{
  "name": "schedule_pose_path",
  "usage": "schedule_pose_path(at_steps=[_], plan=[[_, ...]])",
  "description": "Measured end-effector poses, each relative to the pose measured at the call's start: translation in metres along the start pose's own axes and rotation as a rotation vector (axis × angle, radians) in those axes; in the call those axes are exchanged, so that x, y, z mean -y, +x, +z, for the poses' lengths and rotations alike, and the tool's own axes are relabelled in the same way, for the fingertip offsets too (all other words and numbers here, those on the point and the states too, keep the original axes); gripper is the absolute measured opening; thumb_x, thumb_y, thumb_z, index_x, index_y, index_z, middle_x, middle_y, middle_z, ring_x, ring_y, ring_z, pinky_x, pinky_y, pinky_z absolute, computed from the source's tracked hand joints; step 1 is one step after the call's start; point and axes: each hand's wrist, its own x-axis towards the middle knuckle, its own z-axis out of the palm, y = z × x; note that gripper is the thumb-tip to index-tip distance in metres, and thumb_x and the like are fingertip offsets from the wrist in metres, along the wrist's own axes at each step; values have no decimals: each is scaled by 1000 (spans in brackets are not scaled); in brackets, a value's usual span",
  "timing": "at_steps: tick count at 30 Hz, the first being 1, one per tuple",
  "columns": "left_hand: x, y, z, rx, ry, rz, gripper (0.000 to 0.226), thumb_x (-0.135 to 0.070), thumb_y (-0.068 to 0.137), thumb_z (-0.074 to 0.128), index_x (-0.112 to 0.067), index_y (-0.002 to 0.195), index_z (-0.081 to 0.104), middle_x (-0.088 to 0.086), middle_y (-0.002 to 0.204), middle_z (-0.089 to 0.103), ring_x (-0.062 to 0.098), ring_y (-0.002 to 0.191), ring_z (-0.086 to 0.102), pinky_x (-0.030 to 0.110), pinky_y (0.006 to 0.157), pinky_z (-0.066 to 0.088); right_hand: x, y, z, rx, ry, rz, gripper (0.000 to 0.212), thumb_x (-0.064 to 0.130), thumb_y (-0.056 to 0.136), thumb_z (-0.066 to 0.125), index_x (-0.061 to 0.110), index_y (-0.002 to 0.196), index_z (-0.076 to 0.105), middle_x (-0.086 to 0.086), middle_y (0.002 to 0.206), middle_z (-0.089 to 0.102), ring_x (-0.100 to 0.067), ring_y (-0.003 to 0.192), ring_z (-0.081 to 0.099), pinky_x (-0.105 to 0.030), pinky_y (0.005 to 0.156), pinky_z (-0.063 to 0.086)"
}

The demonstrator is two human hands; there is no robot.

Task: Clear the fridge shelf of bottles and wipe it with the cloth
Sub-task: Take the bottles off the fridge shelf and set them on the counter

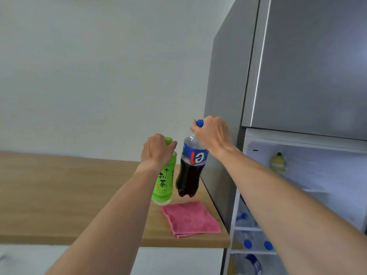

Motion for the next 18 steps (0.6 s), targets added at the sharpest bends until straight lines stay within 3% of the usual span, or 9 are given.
schedule_pose_path(at_steps=[5, 11, 14, 18], plan=[[35, 40, 31, 16, 65, -54, 44, -43, 91, 63, 2, 94, 65, 19, 96, 69, 40, 91, 67, 41, 73, 50, -11, 27, 64, 80, -71, -17, 46, 43, 95, 48, 11, 61, 43, -2, 61, 47, -26, 60, 51, -29, 50, 32], [53, 79, 60, -1, 106, -58, 47, -43, 92, 60, 3, 95, 65, 21, 98, 69, 40, 95, 65, 40, 74, 48, -27, 56, 110, 201, -90, 133, 37, 37, 92, 49, 13, 65, 44, -2, 69, 49, -25, 65, 52, -29, 54, 34], [54, 78, 71, -52, 177, -34, 44, -42, 94, 55, 1, 97, 63, 21, 102, 68, 41, 99, 62, 38, 74, 44, -25, 62, 120, 252, -140, 107, 37, 42, 95, 44, 9, 80, 53, -7, 83, 59, -26, 71, 56, -31, 60, 41], [50, 71, 69, -51, 170, -37, 46, -44, 94, 56, 0, 104, 63, 20, 108, 68, 42, 103, 62, 40, 78, 47, -25, 55, 118, 290, -170, 141, 55, 57, 97, 34, 7, 97, 57, -10, 96, 64, -28, 80, 58, -35, 67, 46]])
